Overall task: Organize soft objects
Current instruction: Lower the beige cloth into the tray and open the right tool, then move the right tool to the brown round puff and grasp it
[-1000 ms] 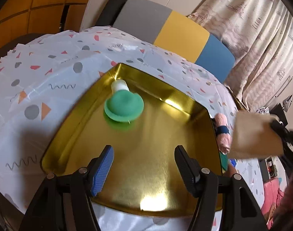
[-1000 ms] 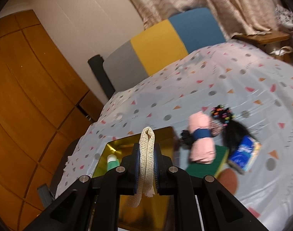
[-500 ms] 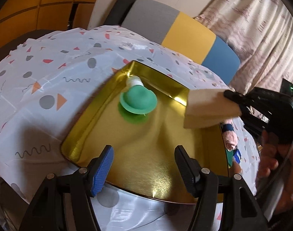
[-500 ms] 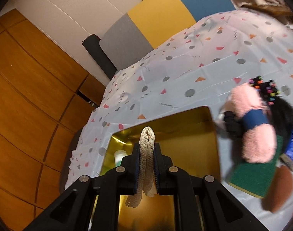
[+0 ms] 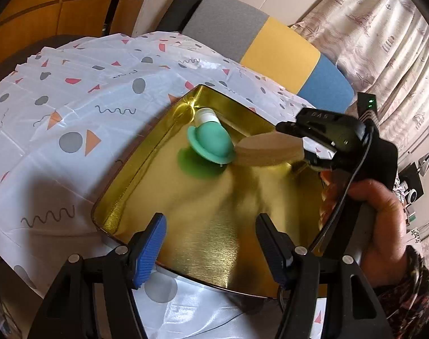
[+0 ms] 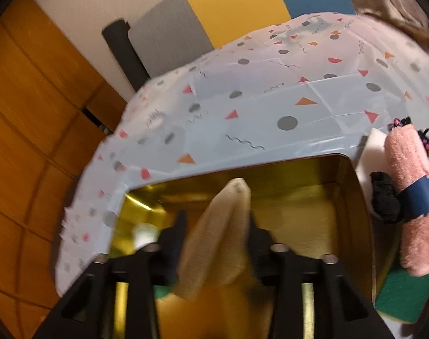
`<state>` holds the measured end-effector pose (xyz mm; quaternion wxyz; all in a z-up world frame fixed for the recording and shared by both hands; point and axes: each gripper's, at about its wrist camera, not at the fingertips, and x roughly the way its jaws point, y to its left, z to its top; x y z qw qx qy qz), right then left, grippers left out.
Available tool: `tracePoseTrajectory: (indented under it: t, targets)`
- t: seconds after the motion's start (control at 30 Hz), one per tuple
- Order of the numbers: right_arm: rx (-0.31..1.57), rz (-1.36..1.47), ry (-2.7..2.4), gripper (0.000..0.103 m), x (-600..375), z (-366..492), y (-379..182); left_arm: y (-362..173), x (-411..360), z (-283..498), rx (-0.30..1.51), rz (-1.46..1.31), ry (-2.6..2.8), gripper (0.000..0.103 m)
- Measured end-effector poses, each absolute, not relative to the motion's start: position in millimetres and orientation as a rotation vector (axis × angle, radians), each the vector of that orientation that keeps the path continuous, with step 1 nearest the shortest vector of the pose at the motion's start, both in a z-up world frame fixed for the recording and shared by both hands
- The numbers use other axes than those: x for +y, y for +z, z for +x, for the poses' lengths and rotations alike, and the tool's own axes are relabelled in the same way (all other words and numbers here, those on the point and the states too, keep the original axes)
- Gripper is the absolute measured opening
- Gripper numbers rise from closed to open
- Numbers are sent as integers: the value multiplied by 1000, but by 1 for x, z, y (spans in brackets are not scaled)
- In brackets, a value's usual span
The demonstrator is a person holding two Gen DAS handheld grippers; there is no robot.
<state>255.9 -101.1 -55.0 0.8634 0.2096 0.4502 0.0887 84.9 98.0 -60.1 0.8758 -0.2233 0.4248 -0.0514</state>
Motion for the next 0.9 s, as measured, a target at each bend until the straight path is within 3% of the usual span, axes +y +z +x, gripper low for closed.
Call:
tracePoseTrajectory:
  t: [0.1,0.23,0.53,0.9]
  targets:
    - [943,327,148,78,-102,249,-51,-60,96,85,889,-463,-113,66]
    - [873,229,152,90,-106,233,-32,-60,93,84,888,-454,-115,66]
    - [722,153,126,95,-130,190,12,-60,76,79,899,-413,-172,66]
    - [760,225,-20,95,-205,131,3,-49,32,62,847,-307,-343,66]
